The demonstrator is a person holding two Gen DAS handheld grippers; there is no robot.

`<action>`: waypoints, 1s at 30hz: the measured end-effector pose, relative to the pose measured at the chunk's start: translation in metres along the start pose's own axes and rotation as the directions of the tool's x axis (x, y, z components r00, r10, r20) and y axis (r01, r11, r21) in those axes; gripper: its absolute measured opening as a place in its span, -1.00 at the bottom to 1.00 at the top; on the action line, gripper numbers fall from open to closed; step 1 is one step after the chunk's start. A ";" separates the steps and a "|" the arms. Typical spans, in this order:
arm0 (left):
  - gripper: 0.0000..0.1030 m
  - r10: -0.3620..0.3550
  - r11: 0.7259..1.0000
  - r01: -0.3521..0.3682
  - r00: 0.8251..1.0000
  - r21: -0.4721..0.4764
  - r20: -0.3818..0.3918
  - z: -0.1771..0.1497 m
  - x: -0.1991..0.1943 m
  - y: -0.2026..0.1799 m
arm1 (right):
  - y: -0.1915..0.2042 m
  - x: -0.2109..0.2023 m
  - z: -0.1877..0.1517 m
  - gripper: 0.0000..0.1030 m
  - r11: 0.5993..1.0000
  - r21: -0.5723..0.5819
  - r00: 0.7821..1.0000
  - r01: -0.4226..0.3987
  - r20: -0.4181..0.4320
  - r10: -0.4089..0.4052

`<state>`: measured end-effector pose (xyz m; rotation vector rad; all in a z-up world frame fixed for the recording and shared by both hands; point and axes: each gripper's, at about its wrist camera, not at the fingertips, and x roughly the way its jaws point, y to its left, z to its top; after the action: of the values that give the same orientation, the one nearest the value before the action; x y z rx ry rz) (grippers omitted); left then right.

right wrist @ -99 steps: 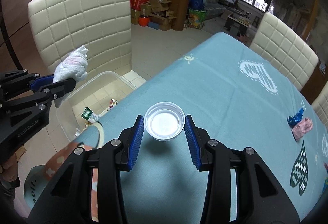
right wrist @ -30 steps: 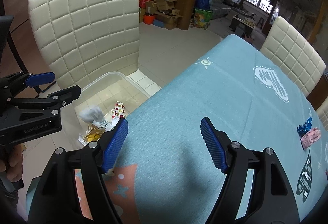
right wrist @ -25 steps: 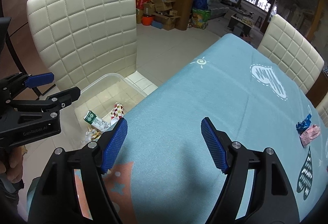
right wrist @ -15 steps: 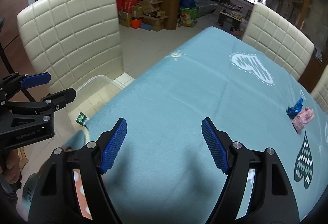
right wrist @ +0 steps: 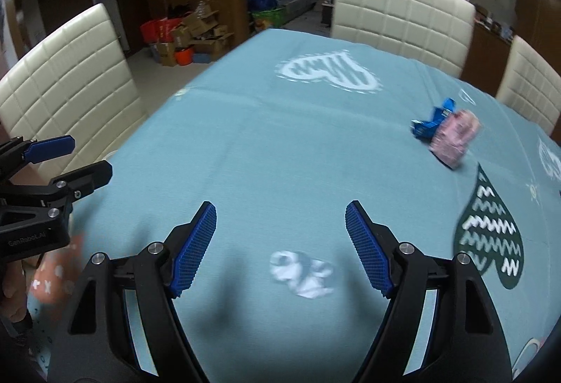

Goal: Collect trash
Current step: 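Move both tools back to the wrappers on the table, then grasp the blue foil wrapper with the left tool while the right tool grasps the pink wrapper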

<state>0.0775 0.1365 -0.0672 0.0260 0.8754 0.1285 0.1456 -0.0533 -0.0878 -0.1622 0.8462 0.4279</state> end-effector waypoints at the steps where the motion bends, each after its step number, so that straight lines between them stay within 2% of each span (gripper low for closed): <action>1: 0.45 -0.008 1.000 0.008 1.000 0.011 0.000 0.004 0.002 -0.009 | -0.012 0.001 -0.001 0.49 1.000 0.016 1.000 0.011 -0.003 -0.011; 7: 0.45 -0.063 0.995 0.064 0.998 0.082 -0.018 0.031 0.020 -0.064 | -0.077 0.008 -0.001 0.49 0.991 0.121 0.999 0.049 -0.017 -0.047; 13: 0.45 -0.088 0.985 0.088 0.996 0.148 -0.007 0.059 0.040 -0.110 | -0.138 0.030 0.015 0.48 0.974 0.201 0.995 0.103 -0.020 -0.101; 17: 0.45 -0.102 0.978 0.099 0.995 0.182 0.006 0.079 0.057 -0.132 | -0.165 0.051 0.029 0.42 0.964 0.236 0.993 0.120 -0.031 -0.116; 21: 0.45 -0.121 0.973 0.118 0.993 0.200 0.001 0.095 0.077 -0.148 | -0.185 0.071 0.041 0.26 0.961 0.260 0.995 0.095 -0.046 -0.086; 23: 0.45 -0.135 0.969 0.133 0.991 0.208 -0.004 0.103 0.086 -0.155 | -0.190 0.078 0.046 0.12 0.963 0.256 0.996 0.085 -0.046 -0.076; 28: 0.45 -0.162 0.963 0.159 0.987 0.218 -0.006 0.116 0.100 -0.169 | -0.193 0.080 0.049 -0.50 0.970 0.241 1.000 0.019 -0.028 -0.012; 30: 0.45 -0.174 0.960 0.171 0.985 0.222 -0.008 0.118 0.103 -0.176 | -0.194 0.074 0.048 -0.65 0.972 0.235 1.000 0.030 -0.007 -0.029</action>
<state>0.2510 -0.0218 -0.0830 0.1588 0.8731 -0.1332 0.3052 -0.1919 -0.1181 0.0438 0.8901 0.2965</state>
